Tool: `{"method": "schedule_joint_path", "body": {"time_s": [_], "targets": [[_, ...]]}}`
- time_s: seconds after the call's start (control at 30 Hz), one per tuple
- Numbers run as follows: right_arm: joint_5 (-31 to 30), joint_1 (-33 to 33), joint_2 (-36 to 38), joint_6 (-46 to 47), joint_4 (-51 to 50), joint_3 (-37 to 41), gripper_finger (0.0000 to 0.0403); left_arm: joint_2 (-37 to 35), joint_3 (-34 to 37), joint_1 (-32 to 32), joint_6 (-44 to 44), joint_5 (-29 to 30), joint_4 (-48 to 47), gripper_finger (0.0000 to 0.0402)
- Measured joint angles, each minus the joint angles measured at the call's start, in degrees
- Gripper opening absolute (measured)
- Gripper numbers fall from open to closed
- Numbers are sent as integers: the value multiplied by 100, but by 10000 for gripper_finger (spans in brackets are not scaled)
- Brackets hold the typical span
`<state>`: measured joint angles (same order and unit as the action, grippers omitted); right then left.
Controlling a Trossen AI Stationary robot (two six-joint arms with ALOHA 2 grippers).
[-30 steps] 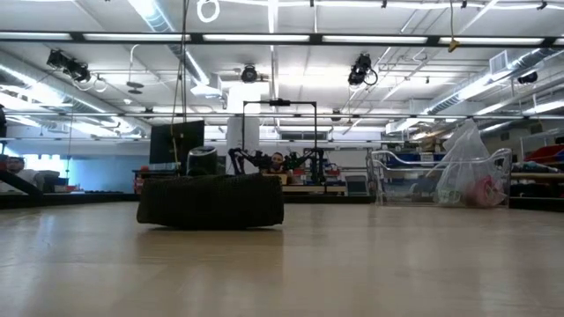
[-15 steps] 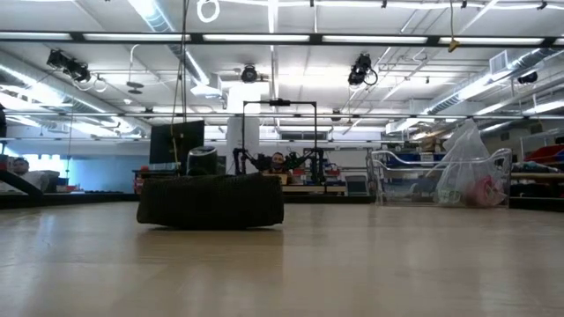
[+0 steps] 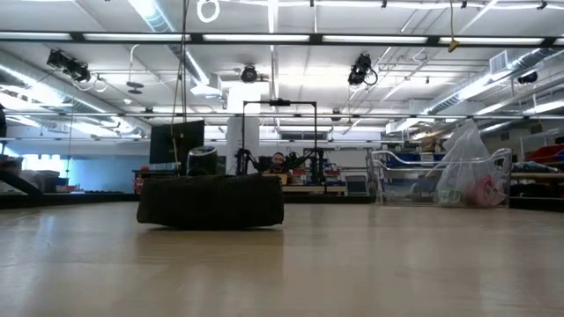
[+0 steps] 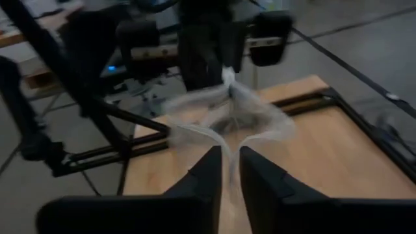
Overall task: Roll bandage
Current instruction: Put the black bandage into the transparent ziplock bag
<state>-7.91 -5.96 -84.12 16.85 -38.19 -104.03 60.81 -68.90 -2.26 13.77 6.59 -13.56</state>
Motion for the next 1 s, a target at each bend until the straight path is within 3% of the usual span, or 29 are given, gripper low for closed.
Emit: {"method": "schedule_joint_path", "body": {"time_s": [0.17,0.33,0.43,0.53,0.73,0.87,1.0], "targets": [[-505,-93,423,288,-658,0,111,-157,3,0,-218,648,-1132,3],[-834,-320,677,497,-993,-6,163,-294,4,0,-683,1134,-1559,3],[-772,-463,563,563,-1198,19,186,-416,3,0,-1006,1513,-1703,3],[-122,-537,365,524,-1183,327,203,-583,3,0,-1196,1806,-1813,3],[1012,-531,-257,774,-52,1638,222,-936,2,0,-1154,1963,-2340,3],[1224,-557,-822,1061,1080,2556,228,-1052,2,0,-961,1952,-2521,3],[1231,-684,-1542,1168,2037,2953,235,-1059,2,0,-932,1684,-2741,3]]}}
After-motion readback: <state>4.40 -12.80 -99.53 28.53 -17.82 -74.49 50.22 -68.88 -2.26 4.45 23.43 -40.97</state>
